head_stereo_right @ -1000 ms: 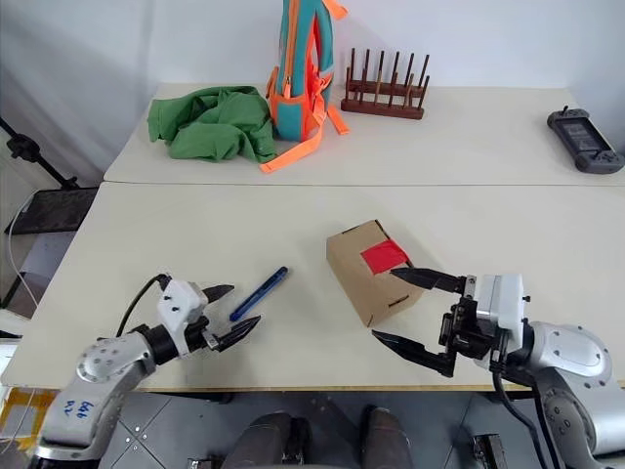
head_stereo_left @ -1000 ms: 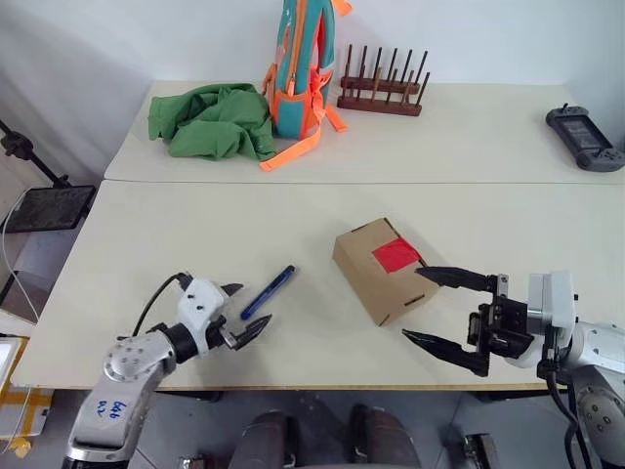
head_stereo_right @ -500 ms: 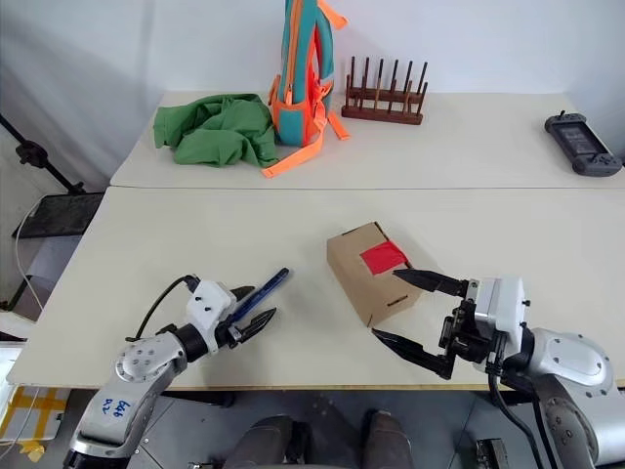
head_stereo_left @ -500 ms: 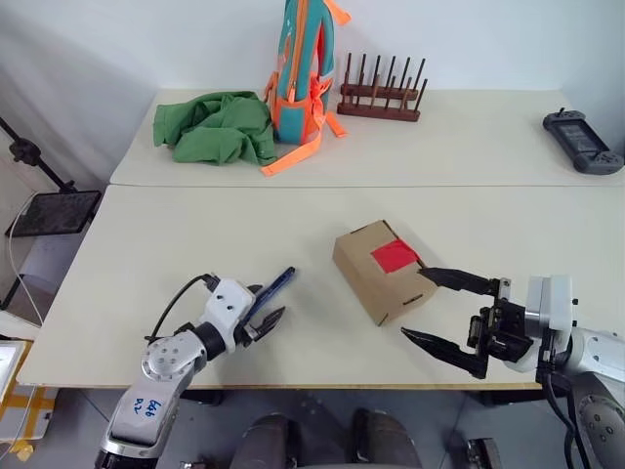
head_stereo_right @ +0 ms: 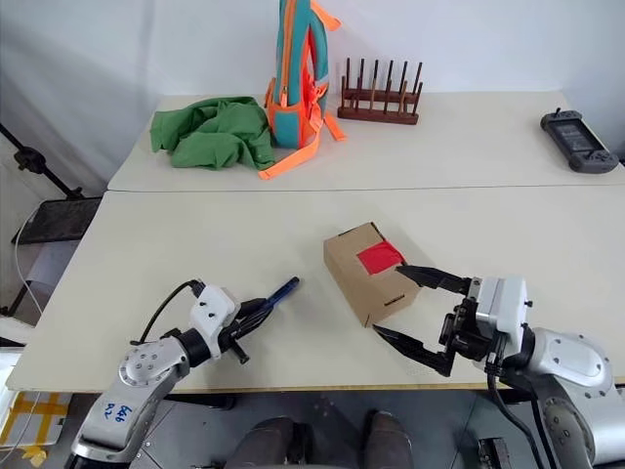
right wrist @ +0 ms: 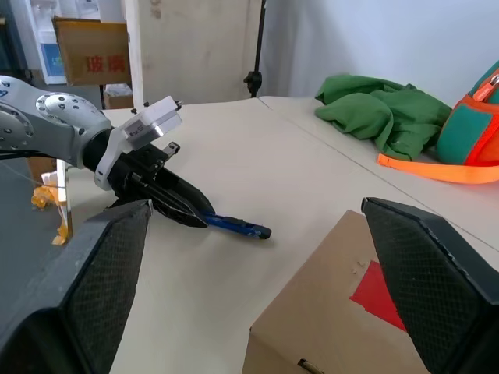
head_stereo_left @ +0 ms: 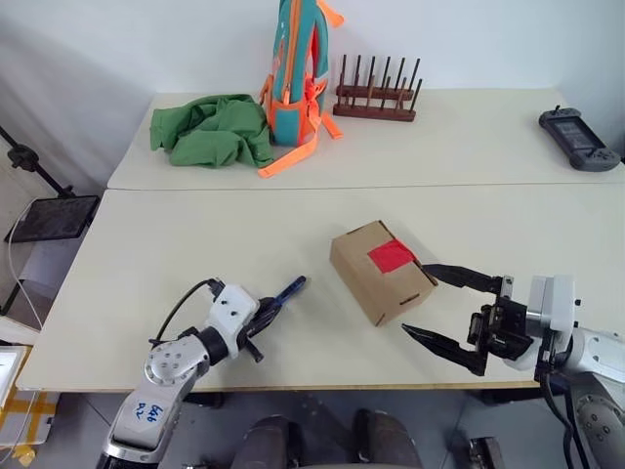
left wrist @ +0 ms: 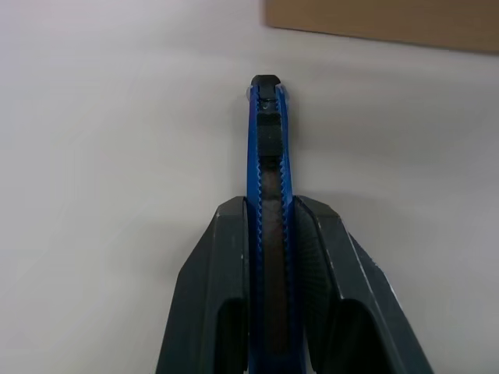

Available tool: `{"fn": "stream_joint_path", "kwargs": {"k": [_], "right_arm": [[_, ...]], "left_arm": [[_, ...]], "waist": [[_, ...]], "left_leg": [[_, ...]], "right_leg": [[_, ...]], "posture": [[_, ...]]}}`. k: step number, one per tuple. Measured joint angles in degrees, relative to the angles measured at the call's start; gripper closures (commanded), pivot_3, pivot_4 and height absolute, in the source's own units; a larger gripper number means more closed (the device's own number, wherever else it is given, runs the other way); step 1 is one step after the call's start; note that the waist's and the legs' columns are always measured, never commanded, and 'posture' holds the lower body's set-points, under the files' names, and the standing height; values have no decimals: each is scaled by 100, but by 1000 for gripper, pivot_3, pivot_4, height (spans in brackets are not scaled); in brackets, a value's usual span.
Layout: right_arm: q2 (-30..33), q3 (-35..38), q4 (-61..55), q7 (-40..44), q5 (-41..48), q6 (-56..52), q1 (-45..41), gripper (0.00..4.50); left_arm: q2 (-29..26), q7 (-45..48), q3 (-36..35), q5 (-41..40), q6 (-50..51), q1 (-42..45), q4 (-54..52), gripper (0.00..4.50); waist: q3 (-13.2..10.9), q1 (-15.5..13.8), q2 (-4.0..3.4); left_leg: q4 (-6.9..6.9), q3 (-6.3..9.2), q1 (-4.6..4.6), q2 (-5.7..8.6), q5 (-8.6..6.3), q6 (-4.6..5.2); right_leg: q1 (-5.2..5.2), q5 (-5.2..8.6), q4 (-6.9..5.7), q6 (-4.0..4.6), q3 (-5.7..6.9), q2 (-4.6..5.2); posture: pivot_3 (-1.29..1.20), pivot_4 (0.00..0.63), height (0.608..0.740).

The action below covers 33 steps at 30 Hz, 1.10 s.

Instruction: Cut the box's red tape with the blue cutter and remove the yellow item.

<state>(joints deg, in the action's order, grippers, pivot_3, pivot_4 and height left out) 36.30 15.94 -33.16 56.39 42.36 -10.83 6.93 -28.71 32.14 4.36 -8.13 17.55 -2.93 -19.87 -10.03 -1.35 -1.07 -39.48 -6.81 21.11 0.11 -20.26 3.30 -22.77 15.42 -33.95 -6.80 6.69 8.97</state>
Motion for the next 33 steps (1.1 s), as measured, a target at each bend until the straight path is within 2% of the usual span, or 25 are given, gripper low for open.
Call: {"fn": "stream_joint_path", "kwargs": {"k": [2, 4, 6, 8, 9, 11, 17, 22, 33], "right_arm": [[114, 4, -293, -163, 180, -227, 27, 0], [484, -64, -634, -198, 190, -547, 320, 0], [857, -203, -970, -238, 152, -901, 690, 0], [1108, -297, -1264, -135, 153, -1087, 995, 0], [1200, -349, -1360, -84, 152, -1151, 1097, 180], [1272, -419, -1485, -87, 97, -1230, 1319, 623], [1371, -679, -1578, -354, -592, -1340, 1564, 2748], [1392, -1292, -1355, -1013, -1605, -1607, 898, 4485], [1002, -2417, -720, -1498, -2568, -1821, 121, 4485]], "left_arm": [[-326, 570, -109, -212, -281, 152, 269, 4034], [-684, 1223, -94, -347, -634, 278, 491, 4034], [-1061, 1946, 182, -316, -1104, 517, 645, 4034], [-1139, 2390, 483, -274, -1299, 749, 688, 4034], [-1128, 2503, 602, -269, -1324, 831, 690, 4034], [-1038, 2618, 857, -173, -1312, 1077, 690, 4034], [-654, 2450, 1456, 260, -908, 1401, 445, 4034], [-369, 2100, 1723, 480, -462, 1321, 153, 4034], [-254, 1979, 1940, 658, -380, 1356, 42, 4034]], "waist": [[0, 2, 0], [0, -11, 3], [0, -39, 3], [0, -27, 3], [-1, -17, 6], [-9, -13, 26], [-18, -15, 45], [-19, -7, 49], [-18, -15, 51]], "left_leg": [[15, -1, 2, 0, 2, -3], [36, -1, 13, 0, 2, -6], [39, 0, 25, 4, -2, -4], [39, -1, 35, 9, 2, 20], [39, -2, 35, 10, 3, 27], [38, -2, 35, 9, 0, 33], [36, -3, 33, 4, -1, 36], [33, 0, 19, -10, -3, 19], [33, 10, 19, -17, 3, 15]], "right_leg": [[-10, 4, 1, 7, 1, 0], [-28, 8, 4, 14, 5, 2], [-42, 10, 6, 17, 15, 3], [-45, 9, 8, 16, 17, 1], [-40, 7, 8, 13, 20, -5], [-28, 5, 11, 9, 28, -17], [-16, 4, 24, 5, 47, -31], [-4, 5, 47, 6, 27, -30], [1, 9, 45, 13, 37, -34]], "posture": [[0, 150, 740], [0, 150, 740], [0, 150, 740], [0, 150, 740], [0, 150, 740], [0, 150, 740], [0, 150, 740], [0, 150, 740], [0, 150, 740]]}}
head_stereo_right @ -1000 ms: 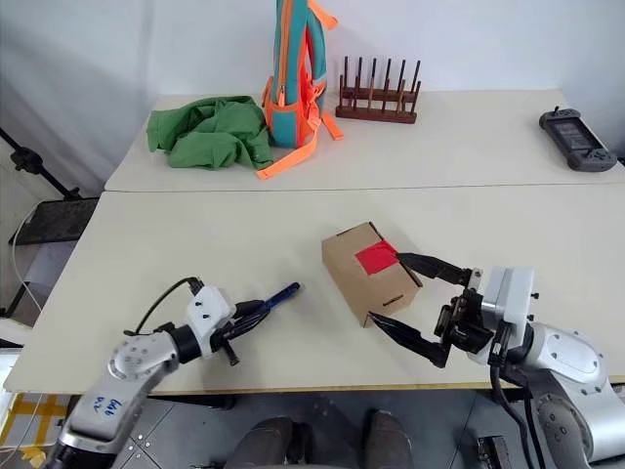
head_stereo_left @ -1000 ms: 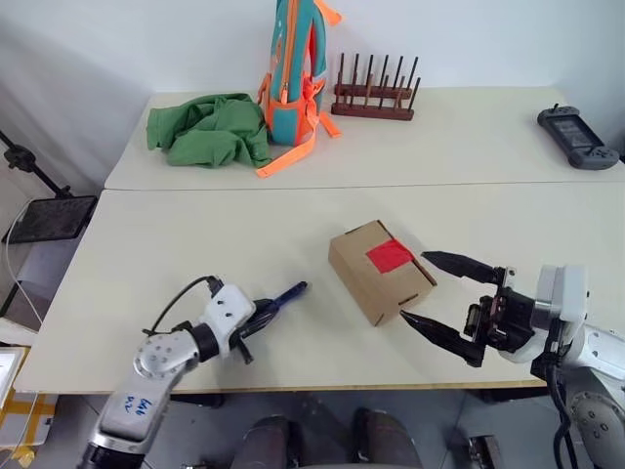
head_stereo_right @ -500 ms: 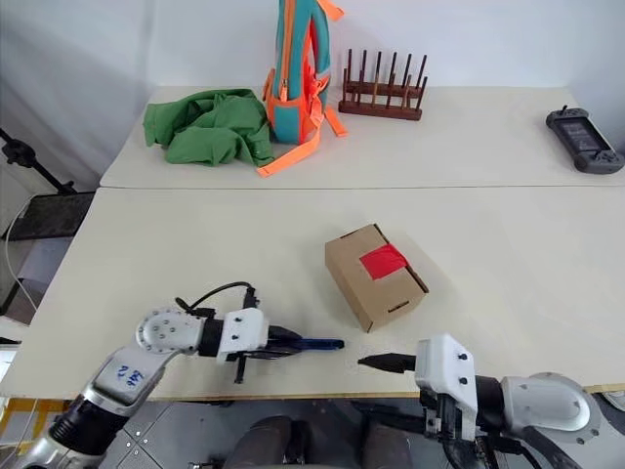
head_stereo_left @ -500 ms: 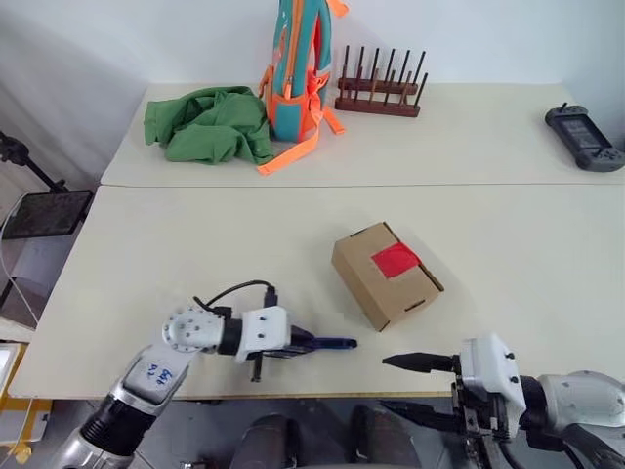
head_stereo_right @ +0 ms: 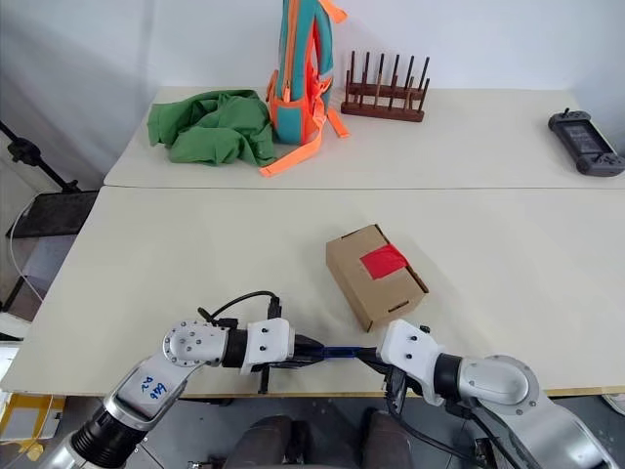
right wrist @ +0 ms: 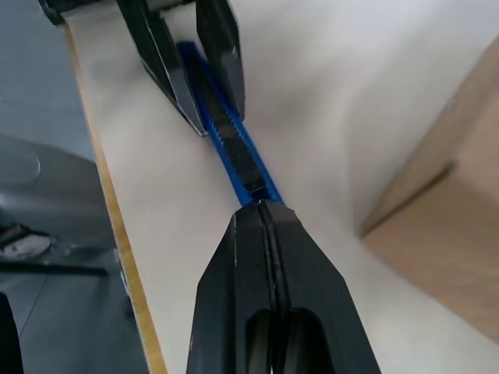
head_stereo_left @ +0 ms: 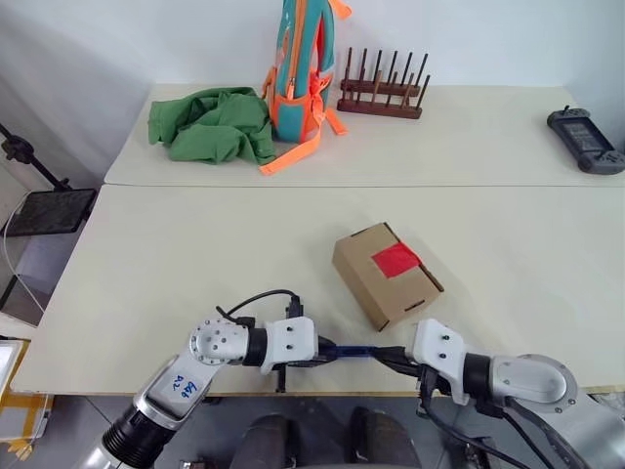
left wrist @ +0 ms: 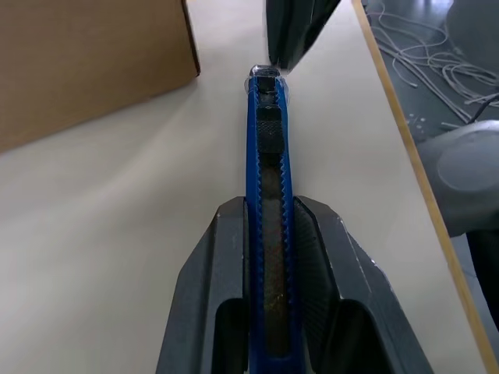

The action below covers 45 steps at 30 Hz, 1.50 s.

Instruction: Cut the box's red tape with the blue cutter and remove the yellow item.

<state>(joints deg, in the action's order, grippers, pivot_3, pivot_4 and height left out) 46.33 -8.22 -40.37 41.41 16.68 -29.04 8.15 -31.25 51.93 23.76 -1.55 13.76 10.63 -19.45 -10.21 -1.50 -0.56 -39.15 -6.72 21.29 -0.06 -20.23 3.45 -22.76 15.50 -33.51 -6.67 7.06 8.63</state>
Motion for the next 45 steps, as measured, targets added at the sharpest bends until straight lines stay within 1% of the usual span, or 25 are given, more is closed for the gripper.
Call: {"fn": "stream_joint_path", "kwargs": {"k": [2, 8, 12, 21, 28, 35, 45], "right_arm": [[-141, -81, 72, -97, -110, 0, -97, 4485], [-224, -373, 196, -84, -328, 62, -305, 4485], [-227, -498, 233, -61, -468, 245, -292, 4485], [-60, -152, 278, 264, -385, 452, -11, 4485], [-38, -65, 395, 421, -422, 559, -39, 4485], [-238, -477, 489, 406, -592, 507, -433, 4485], [-459, -739, 576, 423, -642, 400, -689, 4485]], "left_arm": [[28, -48, 33, 30, 2, 10, 0, 4034], [84, -102, 61, 85, -7, 14, 29, 4034], [82, -79, 75, 95, -19, 42, 50, 4034], [81, -22, 89, 90, -151, 117, 193, 4034], [104, -22, 99, 93, -201, 174, 271, 4034], [194, -1, 102, 90, -287, 243, 437, 4034], [195, 22, 99, 94, -329, 246, 453, 4034]], "waist": [[0, -3, -1], [1, -4, -1], [2, -7, -1], [5, -5, 3], [6, -8, 3], [10, -12, 8], [11, -6, 9]], "left_leg": [[0, 1, 0, 0, 1, 1], [-1, 10, -5, 1, 2, 4], [-1, 15, -6, 1, 2, 3], [-1, 23, -10, 1, 3, 5], [-2, 28, -11, 2, 6, -3], [-2, 31, -13, 7, 5, -19], [-2, 35, -12, 8, 6, -19]], "right_leg": [[0, 0, -3, 0, 4, -1], [16, -1, -1, -1, 19, 2], [18, -1, -2, -1, 21, 2], [29, -1, 2, -1, 30, 3], [29, -1, 5, -1, 30, 9], [28, -1, 0, -1, 31, 18], [29, -1, -1, -1, 35, 18]], "posture": [[0, 150, 740], [0, 150, 740], [0, 150, 740], [0, 150, 740], [0, 150, 740], [0, 150, 740], [0, 150, 740]]}}
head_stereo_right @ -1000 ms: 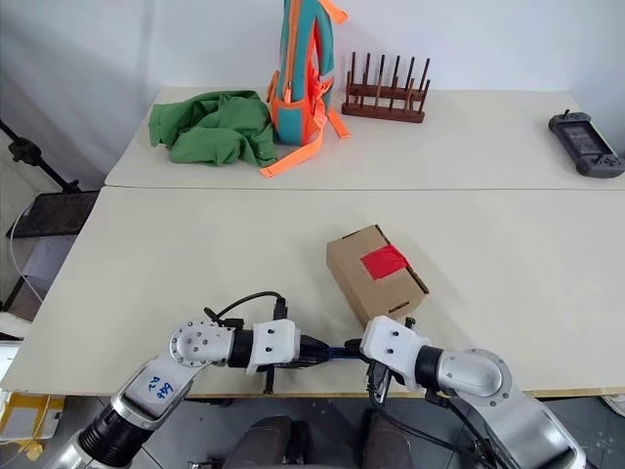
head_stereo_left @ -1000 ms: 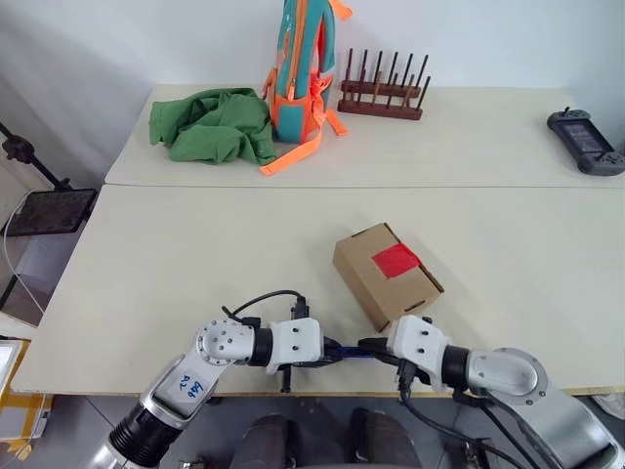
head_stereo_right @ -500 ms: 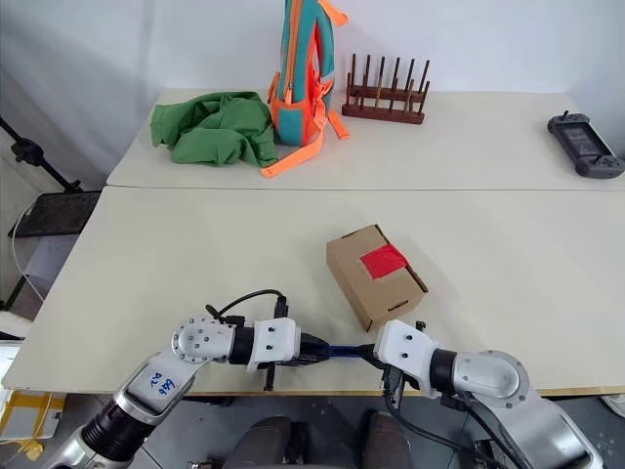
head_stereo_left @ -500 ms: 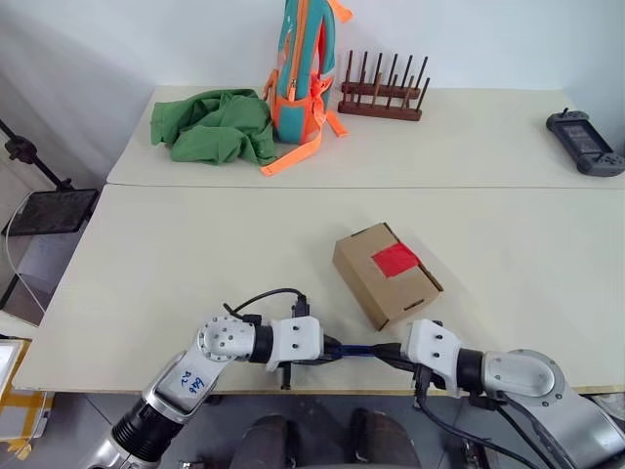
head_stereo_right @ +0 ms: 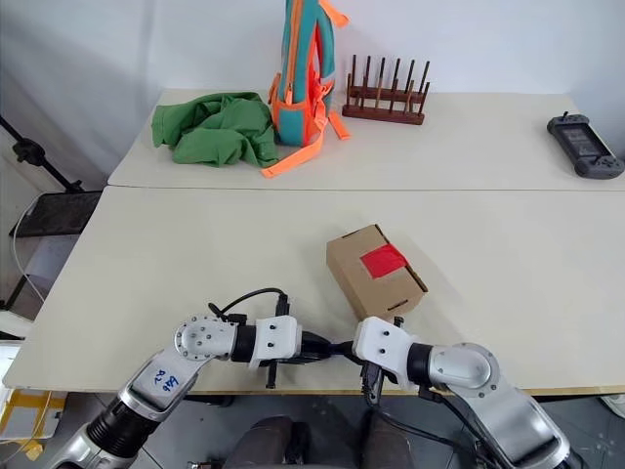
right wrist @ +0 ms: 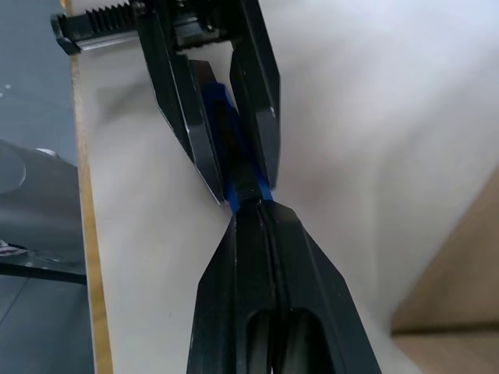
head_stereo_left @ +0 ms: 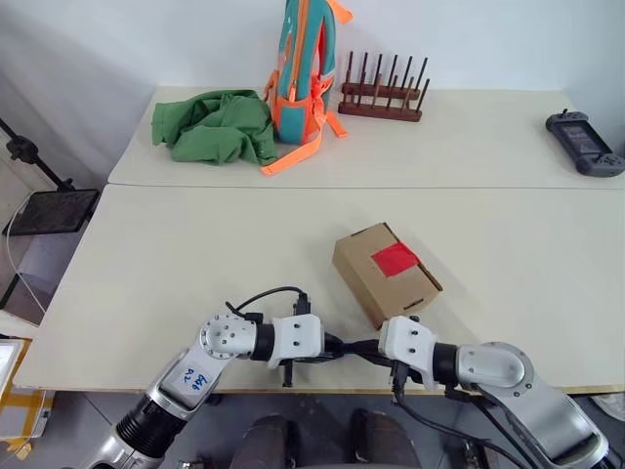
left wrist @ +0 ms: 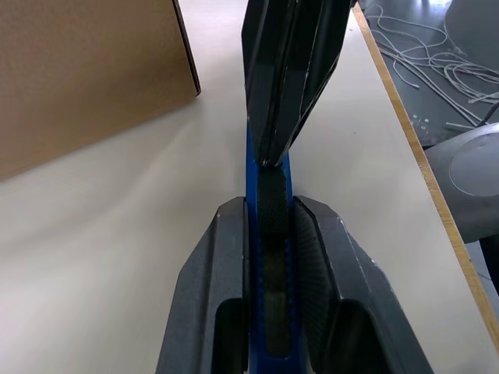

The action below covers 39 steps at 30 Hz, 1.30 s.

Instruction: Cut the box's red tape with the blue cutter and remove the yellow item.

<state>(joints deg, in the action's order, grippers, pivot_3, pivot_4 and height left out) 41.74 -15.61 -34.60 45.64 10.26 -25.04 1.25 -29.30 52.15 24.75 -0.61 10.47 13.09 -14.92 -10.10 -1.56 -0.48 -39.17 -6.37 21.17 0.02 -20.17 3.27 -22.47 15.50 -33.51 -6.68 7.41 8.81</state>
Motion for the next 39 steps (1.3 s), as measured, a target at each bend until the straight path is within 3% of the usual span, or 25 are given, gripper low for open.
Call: {"fn": "stream_joint_path", "kwargs": {"k": [6, 8, 10, 13, 17, 19, 21, 24, 30, 39], "right_arm": [[-204, 298, -61, -69, 408, -249, 242, 4327], [-128, 1253, -481, 69, 1949, -908, 771, 3924], [286, 2033, -830, 221, 3203, -1445, 1110, 3211], [483, 3121, -1035, -202, 5049, -1944, 1156, 2233], [1241, 3861, -736, -891, 6938, -2428, 1075, 905], [2298, 3991, -195, -1753, 8473, -2723, 1040, 238], [2797, 3963, 226, -2461, 9410, -2768, 805, 238], [2884, 3393, 293, -2807, 10033, -2726, 181, 238], [2529, 2395, 425, -3505, 10142, -2692, -797, 238], [2227, 1912, 714, -3765, 10042, -2859, -1441, 238]], "left_arm": [[31, 7, -11, -37, -189, -4, 77, 4034], [192, 105, -280, -446, -577, -225, 193, 4034], [160, 238, -549, -746, -1066, -392, 204, 4034], [-112, 509, -954, -937, -1928, -398, 202, 4034], [-334, 669, -1246, -938, -2642, -400, 256, 4034], [-340, 674, -1277, -848, -3189, -190, 460, 4034], [-319, 626, -1353, -704, -3593, 107, 665, 4034], [-114, 463, -1348, -475, -4017, 535, 977, 4034], [191, 220, -1213, -323, -4206, 707, 1250, 4034], [417, -75, -1174, -193, -4354, 964, 1400, 4034]], "waist": [[0, -12, 0], [-15, -16, -24], [-22, 8, -19], [-27, 44, -9], [-40, 18, -29], [-51, -9, -39], [-60, -2, -19], [-62, 5, -16], [-65, 10, -12], [-68, 2, -8]], "left_leg": [[0, 5, 5, 0, 0, 1], [0, 12, 26, 4, 9, 25], [0, 22, 26, -1, 6, 28], [0, 22, 22, -10, 3, 19], [0, 14, 22, -8, 2, 21], [0, 16, 23, 6, 5, 30], [3, 19, 25, 8, 8, 34], [3, 19, 31, 9, 7, 36], [-3, 19, 51, 11, 7, 44], [-47, 44, 95, 9, 11, 53]], "right_leg": [[-1, 0, 1, 0, 3, 1], [-10, -1, -4, -2, 4, 7], [-9, -1, 0, -1, 9, 6], [-6, 2, 19, 5, 12, -1], [-7, 2, 18, 5, 5, 2], [-10, 2, 12, 4, 7, 22], [-9, 2, 14, 4, 16, 29], [-10, 0, 21, 0, 22, 25], [-11, -5, 16, -9, 41, -19], [-15, -13, 20, -24, 56, -20]], "posture": [[0, 150, 740], [0, 150, 740], [0, 150, 740], [0, 150, 740], [0, 150, 740], [0, 150, 740], [0, 150, 740], [0, 150, 740], [0, 150, 740], [0, 150, 740]]}}
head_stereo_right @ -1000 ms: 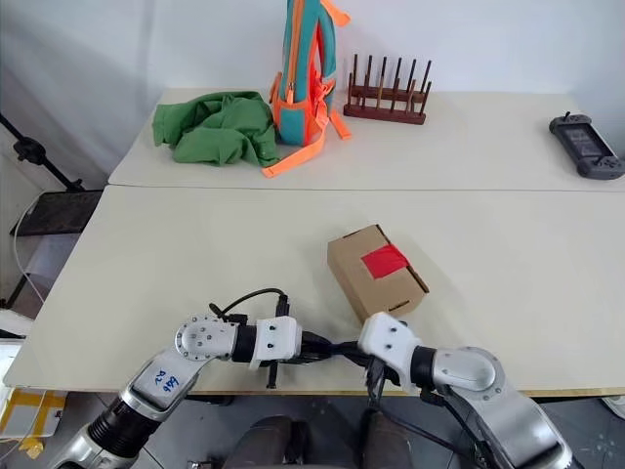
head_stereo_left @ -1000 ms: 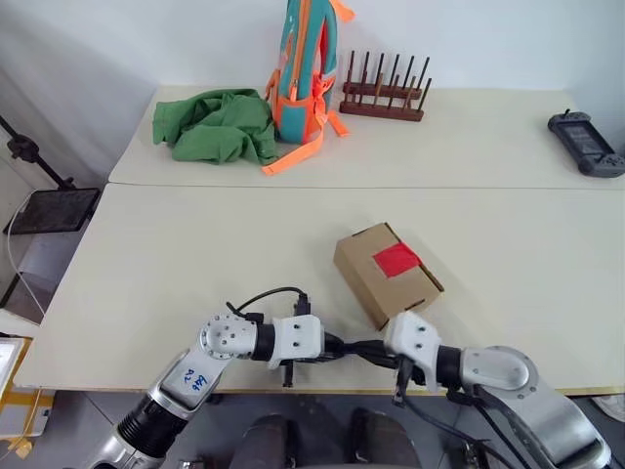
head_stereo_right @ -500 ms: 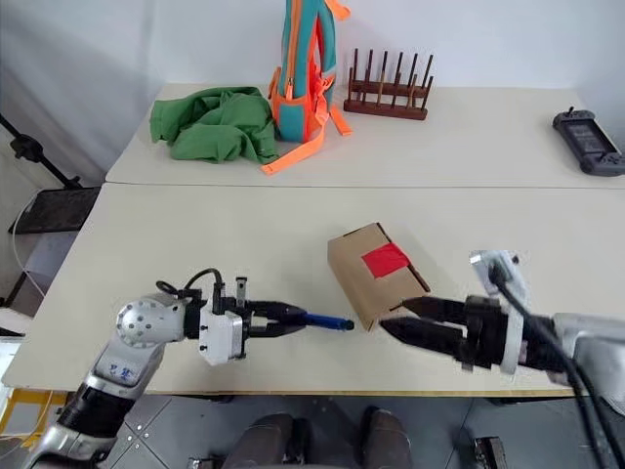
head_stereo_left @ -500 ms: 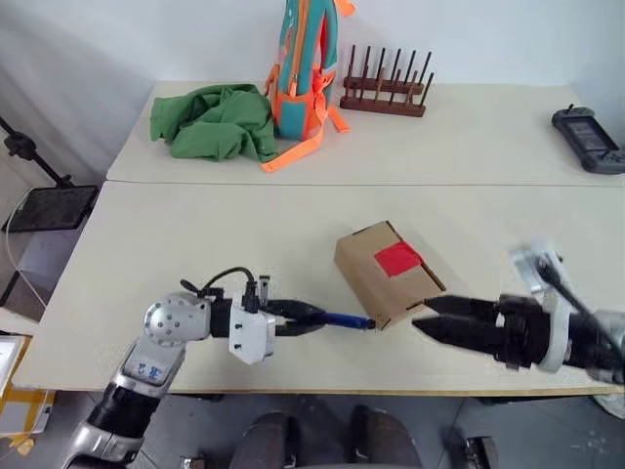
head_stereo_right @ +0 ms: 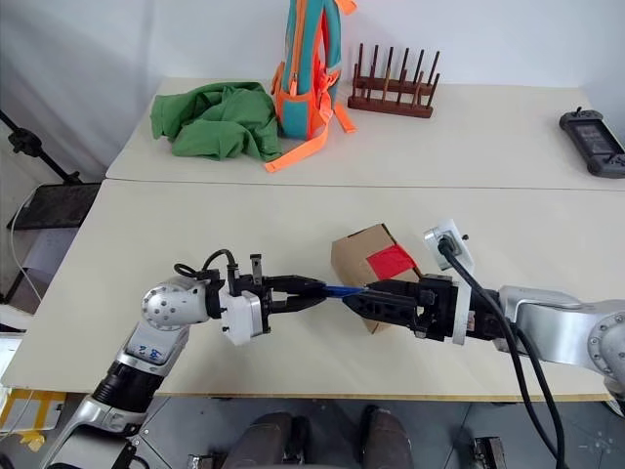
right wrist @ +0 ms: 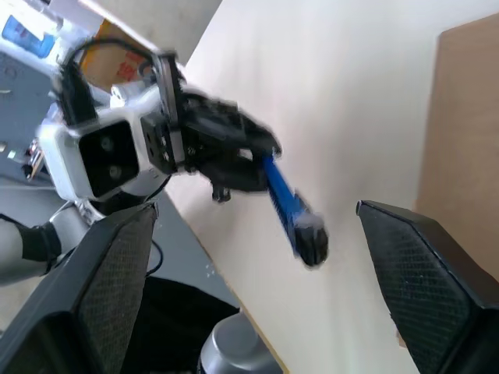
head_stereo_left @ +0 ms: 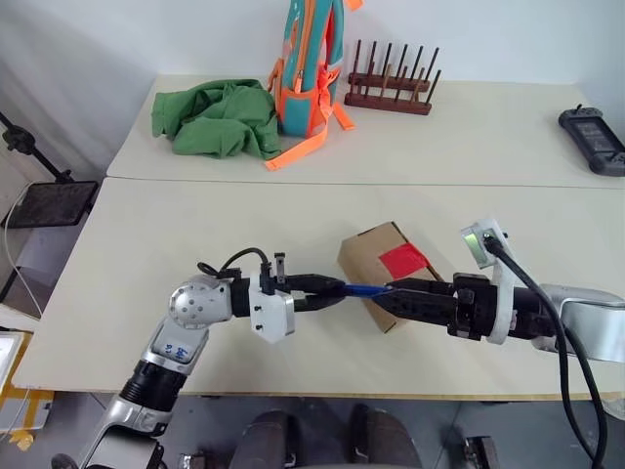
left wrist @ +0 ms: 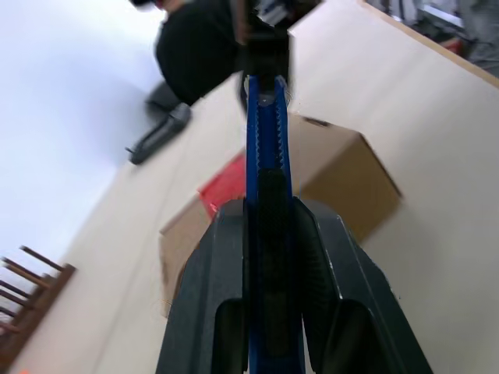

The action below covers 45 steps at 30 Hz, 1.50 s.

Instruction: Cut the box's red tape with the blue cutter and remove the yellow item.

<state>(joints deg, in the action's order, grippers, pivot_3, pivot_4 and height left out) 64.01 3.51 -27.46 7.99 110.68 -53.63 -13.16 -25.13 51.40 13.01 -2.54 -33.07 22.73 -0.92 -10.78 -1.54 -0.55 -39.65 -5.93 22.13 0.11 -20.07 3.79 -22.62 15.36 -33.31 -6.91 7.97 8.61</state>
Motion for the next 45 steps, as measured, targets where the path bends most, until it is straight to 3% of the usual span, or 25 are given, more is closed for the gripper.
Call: {"fn": "stream_joint_path", "kwargs": {"k": [7, 8, 10, 21, 29, 36, 37, 41, 45], "right_arm": [[-332, -114, 127, 11, -174, -147, -284, 238], [-395, -141, 162, -8, -192, -150, -340, 411], [-451, -186, 237, -22, -258, -161, -388, 828], [-704, -267, 406, -38, -492, -321, -461, 4375], [-898, -266, 467, -98, -523, -376, -495, 4352], [-1017, -235, 472, 67, -540, -403, -461, 4352], [-1016, -170, 470, 118, -533, -407, -418, 4352], [-735, 389, 453, 374, -414, -451, -85, 4352], [-341, 1515, 410, 740, -337, -551, 613, 4352]], "left_arm": [[9, -83, 114, 96, -105, 39, 166, 4034], [9, -102, 114, 100, -113, 48, 167, 4034], [10, -138, 120, 111, -114, 75, 167, 4034], [52, -332, 152, 237, -192, 156, 190, 4034], [-7, -368, 144, 237, -192, 145, 190, 4034], [-134, -5, 321, -232, 671, 89, -224, 1888], [-197, 53, 336, -307, 938, 87, -392, 1630], [-545, 127, 121, -1275, 2563, -70, -1285, 1600], [-1460, 182, -815, -2648, 4651, -272, -1559, 1600]], "waist": [[0, 3, 0], [0, 4, 0], [0, 0, 0], [0, 5, 0], [0, 5, -1], [0, 5, -1], [-1, 5, -2], [-1, 11, -2], [-5, 13, -9]], "left_leg": [[-31, 10, 11, -14, 0, -1], [-32, 10, 11, -13, 0, -1], [-33, 12, 12, -13, 0, -1], [-34, 15, 16, -12, 0, -1], [-34, 16, 17, -11, 0, -1], [-35, 20, 19, -10, 0, -1], [-35, 20, 20, -10, 0, 0], [-35, 29, 21, -11, 0, 0], [-35, 35, 21, -15, 4, -6]], "right_leg": [[1, -1, -8, 0, 4, 5], [1, 0, -9, 0, 3, 6], [1, -1, -10, -1, 4, 8], [1, -1, -11, -1, 12, 5], [1, -1, -12, -1, 14, 4], [1, -1, -14, -1, 18, -2], [1, -1, -13, -1, 18, -3], [2, -1, -13, -1, 16, -1], [5, 1, -17, 1, 21, -15]], "posture": [[0, 150, 740], [0, 150, 740], [0, 150, 740], [0, 150, 740], [0, 150, 740], [0, 150, 740], [0, 150, 740], [0, 150, 740], [0, 150, 740]]}}
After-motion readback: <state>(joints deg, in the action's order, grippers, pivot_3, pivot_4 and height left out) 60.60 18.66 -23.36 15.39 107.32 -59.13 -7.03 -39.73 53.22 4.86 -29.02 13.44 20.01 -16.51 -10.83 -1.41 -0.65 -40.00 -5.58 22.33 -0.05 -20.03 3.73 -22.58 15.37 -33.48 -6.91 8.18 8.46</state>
